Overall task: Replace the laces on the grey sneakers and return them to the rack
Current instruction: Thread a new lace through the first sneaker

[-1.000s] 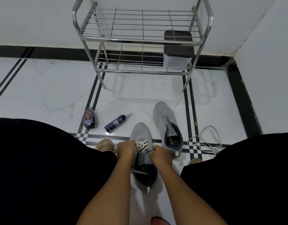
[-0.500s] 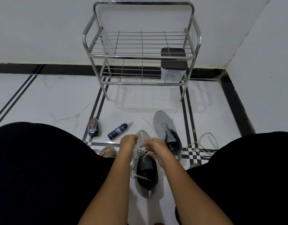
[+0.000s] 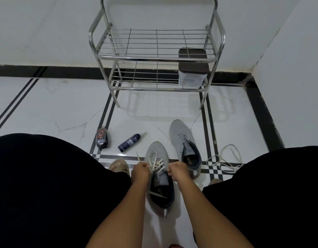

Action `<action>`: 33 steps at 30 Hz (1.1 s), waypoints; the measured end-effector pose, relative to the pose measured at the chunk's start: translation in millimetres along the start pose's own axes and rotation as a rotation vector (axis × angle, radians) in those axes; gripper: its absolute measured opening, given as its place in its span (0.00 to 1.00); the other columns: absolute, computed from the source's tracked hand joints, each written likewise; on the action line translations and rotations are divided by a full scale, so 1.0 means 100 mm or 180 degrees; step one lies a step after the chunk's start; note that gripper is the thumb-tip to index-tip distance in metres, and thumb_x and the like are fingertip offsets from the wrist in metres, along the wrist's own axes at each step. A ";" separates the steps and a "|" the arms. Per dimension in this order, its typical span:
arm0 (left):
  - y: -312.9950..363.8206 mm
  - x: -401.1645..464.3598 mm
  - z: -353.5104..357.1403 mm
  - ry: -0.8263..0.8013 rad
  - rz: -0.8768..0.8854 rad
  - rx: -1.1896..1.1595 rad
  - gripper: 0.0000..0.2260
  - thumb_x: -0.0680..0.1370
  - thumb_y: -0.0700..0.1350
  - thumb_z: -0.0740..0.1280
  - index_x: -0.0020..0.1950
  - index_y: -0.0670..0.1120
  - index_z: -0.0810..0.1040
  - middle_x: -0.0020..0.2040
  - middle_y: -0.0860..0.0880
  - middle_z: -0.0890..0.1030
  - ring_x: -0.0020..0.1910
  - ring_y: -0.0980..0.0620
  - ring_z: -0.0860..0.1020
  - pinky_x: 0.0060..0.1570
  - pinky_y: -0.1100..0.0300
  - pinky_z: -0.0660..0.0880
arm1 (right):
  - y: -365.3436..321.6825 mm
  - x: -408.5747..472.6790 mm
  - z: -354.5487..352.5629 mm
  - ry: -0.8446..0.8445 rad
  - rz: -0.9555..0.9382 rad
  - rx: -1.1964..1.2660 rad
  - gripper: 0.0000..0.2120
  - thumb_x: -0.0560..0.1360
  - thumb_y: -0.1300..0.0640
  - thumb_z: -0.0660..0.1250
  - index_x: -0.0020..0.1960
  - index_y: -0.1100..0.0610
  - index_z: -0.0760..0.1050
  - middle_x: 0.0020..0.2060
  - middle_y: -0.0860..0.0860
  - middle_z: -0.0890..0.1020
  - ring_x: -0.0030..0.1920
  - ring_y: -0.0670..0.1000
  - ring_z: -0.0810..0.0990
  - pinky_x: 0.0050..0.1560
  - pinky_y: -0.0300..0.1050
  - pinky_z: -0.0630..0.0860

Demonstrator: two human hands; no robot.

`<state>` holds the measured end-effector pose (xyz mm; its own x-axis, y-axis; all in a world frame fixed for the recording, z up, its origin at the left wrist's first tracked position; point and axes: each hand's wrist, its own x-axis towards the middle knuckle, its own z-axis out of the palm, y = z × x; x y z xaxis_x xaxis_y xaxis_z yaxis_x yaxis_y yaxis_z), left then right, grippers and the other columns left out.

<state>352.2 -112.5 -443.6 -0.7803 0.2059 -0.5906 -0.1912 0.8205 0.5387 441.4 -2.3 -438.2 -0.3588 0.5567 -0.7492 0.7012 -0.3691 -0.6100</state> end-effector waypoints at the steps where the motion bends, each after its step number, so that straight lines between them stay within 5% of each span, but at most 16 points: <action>1: 0.00 -0.01 0.03 -0.0111 0.0034 0.0123 0.12 0.80 0.42 0.60 0.58 0.47 0.80 0.60 0.45 0.80 0.58 0.44 0.77 0.49 0.61 0.68 | 0.02 0.02 0.02 0.0029 0.0001 -0.0034 0.10 0.72 0.61 0.60 0.33 0.54 0.75 0.35 0.54 0.80 0.39 0.56 0.77 0.38 0.49 0.71; 5: -0.07 0.02 0.18 -0.0289 0.0045 0.0215 0.13 0.80 0.41 0.57 0.62 0.47 0.76 0.61 0.43 0.78 0.59 0.43 0.76 0.53 0.58 0.70 | 0.13 0.18 0.09 0.0112 -0.0084 -0.0208 0.14 0.72 0.59 0.59 0.31 0.56 0.76 0.36 0.56 0.84 0.42 0.61 0.82 0.38 0.50 0.72; 9: -0.07 0.07 0.19 -0.0168 -0.0137 0.0070 0.04 0.79 0.44 0.61 0.52 0.50 0.71 0.55 0.44 0.79 0.49 0.45 0.75 0.46 0.58 0.68 | 0.15 0.19 0.10 0.0183 -0.0167 -0.0269 0.13 0.73 0.59 0.59 0.30 0.55 0.74 0.38 0.59 0.84 0.45 0.63 0.83 0.41 0.53 0.77; 15: -0.01 0.10 0.19 0.0061 -0.0272 -0.0024 0.06 0.76 0.43 0.63 0.51 0.50 0.69 0.50 0.45 0.78 0.45 0.45 0.74 0.45 0.58 0.69 | 0.22 0.25 0.10 0.0124 -0.0260 -0.0188 0.11 0.70 0.61 0.60 0.30 0.54 0.73 0.38 0.59 0.83 0.47 0.63 0.82 0.50 0.59 0.79; 18: 0.20 0.01 0.11 0.0457 -0.0261 -0.0899 0.08 0.76 0.40 0.62 0.53 0.49 0.71 0.43 0.47 0.77 0.39 0.46 0.74 0.37 0.58 0.69 | 0.05 0.03 0.07 0.0132 -0.0395 -0.0229 0.08 0.72 0.60 0.62 0.36 0.53 0.77 0.39 0.55 0.84 0.46 0.58 0.83 0.50 0.54 0.80; 22: 0.57 -0.12 -0.07 -0.0138 -0.0070 -0.2250 0.10 0.75 0.33 0.61 0.50 0.45 0.77 0.38 0.47 0.77 0.33 0.54 0.73 0.27 0.66 0.70 | -0.11 -0.12 0.13 -0.0452 -0.0625 0.0099 0.06 0.75 0.58 0.68 0.51 0.54 0.80 0.46 0.51 0.84 0.48 0.51 0.82 0.51 0.44 0.77; 26: 0.66 -0.12 -0.20 -0.0389 0.0361 -0.1829 0.14 0.76 0.30 0.59 0.48 0.42 0.82 0.48 0.50 0.82 0.47 0.57 0.76 0.37 0.70 0.70 | -0.17 -0.22 0.11 -0.0724 -0.0624 0.0305 0.04 0.76 0.58 0.68 0.45 0.57 0.80 0.46 0.58 0.85 0.44 0.54 0.81 0.50 0.48 0.76; 29: 0.59 -0.07 -0.19 -0.0250 0.0317 -0.1732 0.16 0.76 0.29 0.58 0.50 0.42 0.83 0.53 0.47 0.81 0.53 0.54 0.76 0.48 0.66 0.71 | -0.22 -0.25 0.06 -0.0760 -0.0339 0.0325 0.05 0.77 0.57 0.64 0.45 0.55 0.78 0.41 0.54 0.84 0.41 0.49 0.79 0.48 0.44 0.71; 33: 0.48 -0.01 -0.19 0.0179 0.0056 -0.1997 0.12 0.77 0.33 0.62 0.55 0.41 0.82 0.48 0.48 0.81 0.45 0.52 0.77 0.46 0.62 0.73 | -0.27 -0.22 -0.09 -0.0714 -0.0387 0.0062 0.06 0.76 0.57 0.67 0.42 0.58 0.78 0.34 0.52 0.80 0.35 0.49 0.76 0.44 0.43 0.74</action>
<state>332.0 -83.5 -405.6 -0.8133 0.1742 -0.5552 -0.4777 0.3448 0.8080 435.7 2.0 -402.7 -0.5690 0.4196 -0.7072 0.6333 -0.3251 -0.7023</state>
